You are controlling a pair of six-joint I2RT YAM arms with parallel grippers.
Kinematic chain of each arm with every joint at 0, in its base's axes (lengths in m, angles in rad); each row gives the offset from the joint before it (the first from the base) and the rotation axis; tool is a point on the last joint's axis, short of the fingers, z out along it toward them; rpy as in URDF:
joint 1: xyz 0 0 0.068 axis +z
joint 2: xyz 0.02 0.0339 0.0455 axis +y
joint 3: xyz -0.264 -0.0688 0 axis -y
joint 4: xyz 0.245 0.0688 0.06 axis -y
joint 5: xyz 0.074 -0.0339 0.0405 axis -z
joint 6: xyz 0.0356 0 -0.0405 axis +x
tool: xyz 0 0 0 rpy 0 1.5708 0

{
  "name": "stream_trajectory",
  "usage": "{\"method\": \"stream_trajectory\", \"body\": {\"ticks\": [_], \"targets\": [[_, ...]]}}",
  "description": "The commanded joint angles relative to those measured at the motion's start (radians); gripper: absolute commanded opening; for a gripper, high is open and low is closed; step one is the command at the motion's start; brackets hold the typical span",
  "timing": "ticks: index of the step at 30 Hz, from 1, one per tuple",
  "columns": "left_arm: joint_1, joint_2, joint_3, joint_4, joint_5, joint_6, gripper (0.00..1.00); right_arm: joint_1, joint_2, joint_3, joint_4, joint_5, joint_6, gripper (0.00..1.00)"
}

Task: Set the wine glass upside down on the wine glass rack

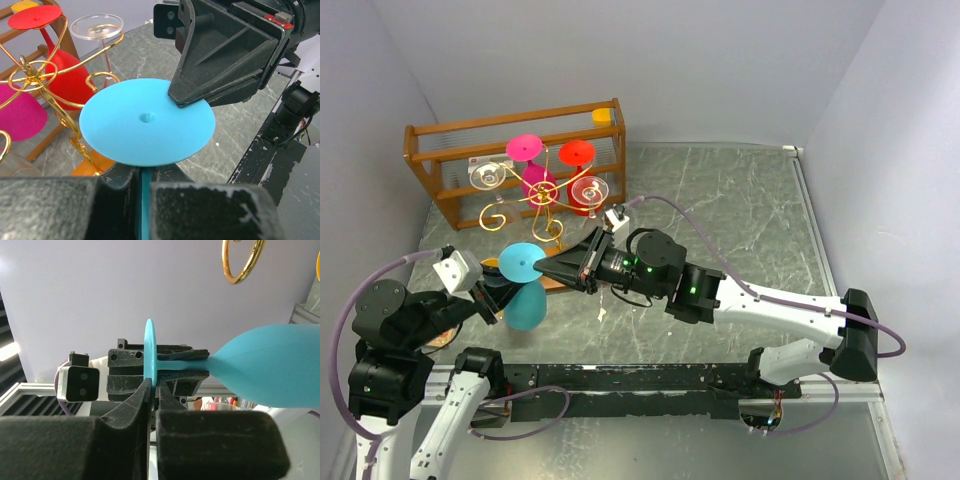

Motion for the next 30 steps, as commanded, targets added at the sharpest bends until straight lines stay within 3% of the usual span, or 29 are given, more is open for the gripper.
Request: {"method": "stream_trajectory", "body": {"ticks": [1,5,8,11,16,25,30], "targets": [[-0.006,-0.018,-0.006,0.032,0.014,0.006,0.12,-0.005,0.001,-0.025,0.013,-0.004,0.044,0.00],[-0.006,-0.043,-0.003,0.013,-0.036,-0.029,0.38,-0.004,-0.036,-0.030,-0.063,0.075,0.050,0.00],[-0.006,-0.074,0.002,-0.041,-0.101,-0.054,0.63,-0.004,-0.066,-0.041,-0.106,0.132,0.059,0.00],[-0.006,-0.100,0.030,-0.087,-0.142,-0.074,0.74,-0.003,-0.095,-0.054,-0.149,0.178,0.078,0.00],[-0.005,-0.117,0.080,-0.127,-0.183,-0.117,0.76,-0.004,-0.145,-0.072,-0.233,0.265,0.104,0.00],[-0.002,-0.113,0.170,-0.023,-0.300,-0.360,0.74,-0.004,-0.174,-0.013,-0.370,0.458,0.095,0.00],[-0.002,-0.078,0.210,-0.056,-0.341,-0.378,0.74,-0.021,-0.151,0.034,-0.386,0.533,0.051,0.00]]}}
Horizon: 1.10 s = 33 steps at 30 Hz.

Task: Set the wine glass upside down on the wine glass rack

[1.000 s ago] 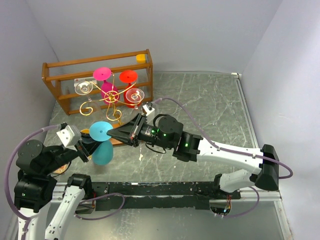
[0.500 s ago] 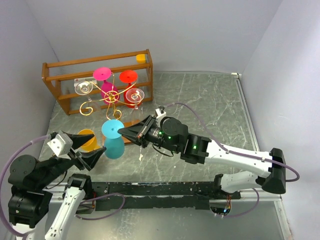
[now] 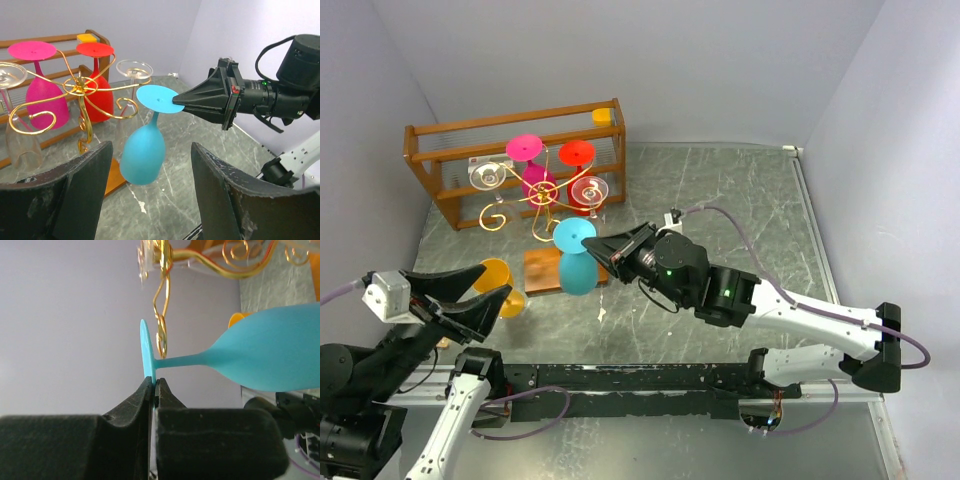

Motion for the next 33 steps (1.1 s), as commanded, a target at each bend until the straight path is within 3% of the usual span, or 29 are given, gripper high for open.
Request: {"method": "stream_trajectory", "body": {"ticks": [1,33], "targets": [[0.000,0.033,0.051,-0.005,-0.075,-0.059,0.74,-0.024,0.017,0.070,-0.017,0.127,-0.055,0.00],[-0.001,0.078,0.092,-0.014,-0.163,-0.028,0.74,-0.131,0.220,0.196,0.187,-0.129,-0.234,0.00]]}}
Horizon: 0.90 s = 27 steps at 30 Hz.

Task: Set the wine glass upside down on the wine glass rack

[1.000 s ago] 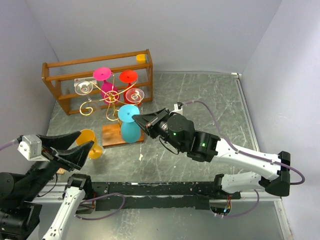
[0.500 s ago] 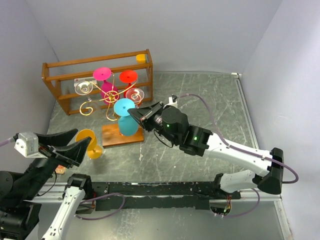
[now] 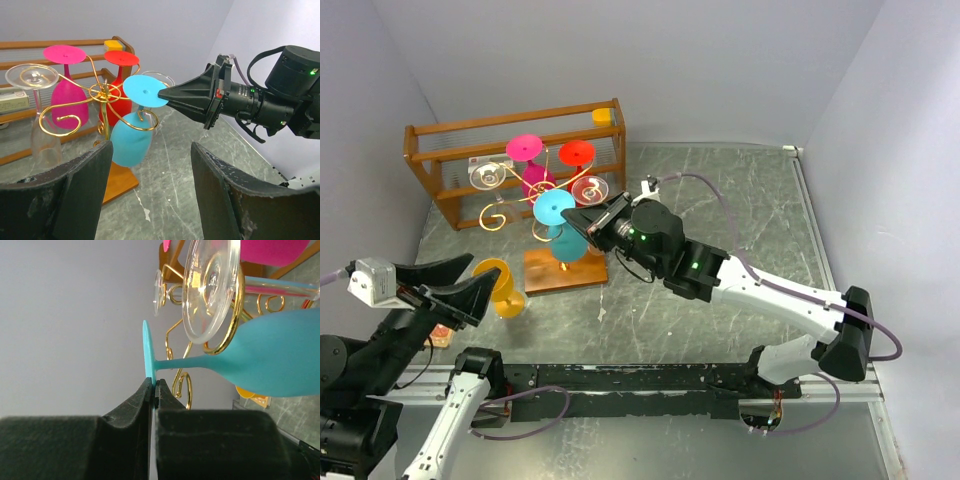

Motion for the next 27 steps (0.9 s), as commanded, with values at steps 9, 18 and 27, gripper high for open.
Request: {"method": "stream_trajectory", "body": {"ticks": [9,18,27], "targets": [[0.000,0.009,0.039,0.009,-0.148,0.096,0.73,-0.026,0.107,0.101,0.073,-0.202,-0.073,0.00],[0.000,-0.021,-0.007,0.027,-0.303,0.065,0.72,-0.026,0.123,0.121,0.024,-0.236,-0.117,0.00],[0.000,-0.008,-0.013,0.001,-0.317,0.010,0.75,-0.027,0.103,0.128,-0.005,-0.255,-0.143,0.00]]}}
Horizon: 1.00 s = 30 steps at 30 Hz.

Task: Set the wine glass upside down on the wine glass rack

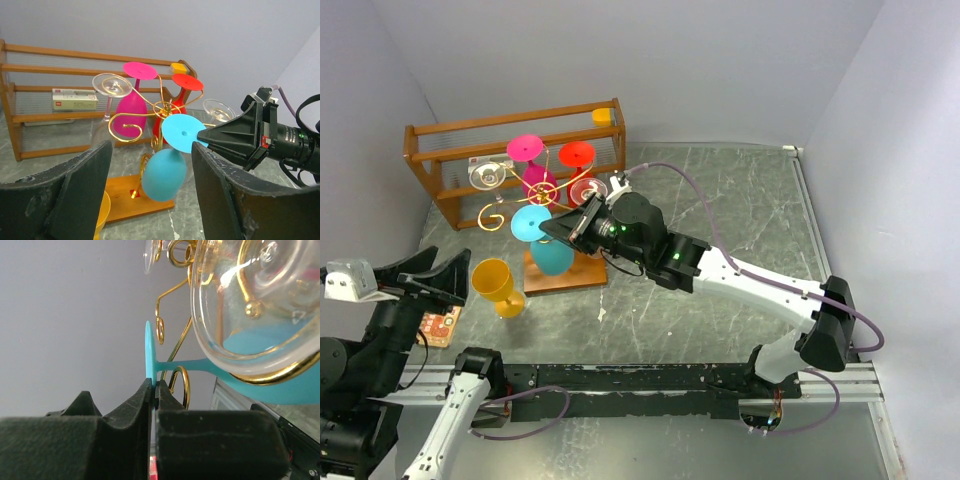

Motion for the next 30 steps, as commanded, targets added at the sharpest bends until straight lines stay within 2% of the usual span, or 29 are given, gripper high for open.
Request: {"method": "stream_trajectory", "body": {"ticks": [1,4,7,11,14,16,23,30], "targets": [[0.000,0.003,-0.020,0.002,0.035,-0.042,0.77,-0.007,-0.030,0.039,-0.013,-0.022,-0.045,0.00],[0.000,0.013,-0.067,0.057,0.089,-0.085,0.78,-0.008,-0.045,0.027,-0.006,-0.042,-0.046,0.00],[0.000,0.024,-0.094,0.076,0.054,-0.136,0.79,-0.007,-0.057,0.021,-0.011,-0.056,-0.046,0.00],[0.000,0.027,-0.099,0.011,-0.092,-0.219,0.79,-0.009,-0.089,-0.004,-0.021,-0.050,-0.047,0.00],[0.000,0.035,-0.090,-0.100,-0.249,-0.312,0.74,-0.010,-0.116,-0.023,-0.046,-0.031,-0.046,0.00],[0.000,0.050,-0.086,-0.165,-0.290,-0.359,0.72,-0.011,-0.132,-0.028,-0.064,-0.013,-0.048,0.00],[0.000,0.076,-0.128,-0.269,-0.325,-0.482,0.73,-0.017,-0.171,-0.056,-0.079,0.023,-0.051,0.00],[0.000,0.088,-0.184,-0.302,-0.352,-0.536,0.76,-0.023,-0.170,-0.064,-0.045,-0.038,-0.071,0.00]]}}
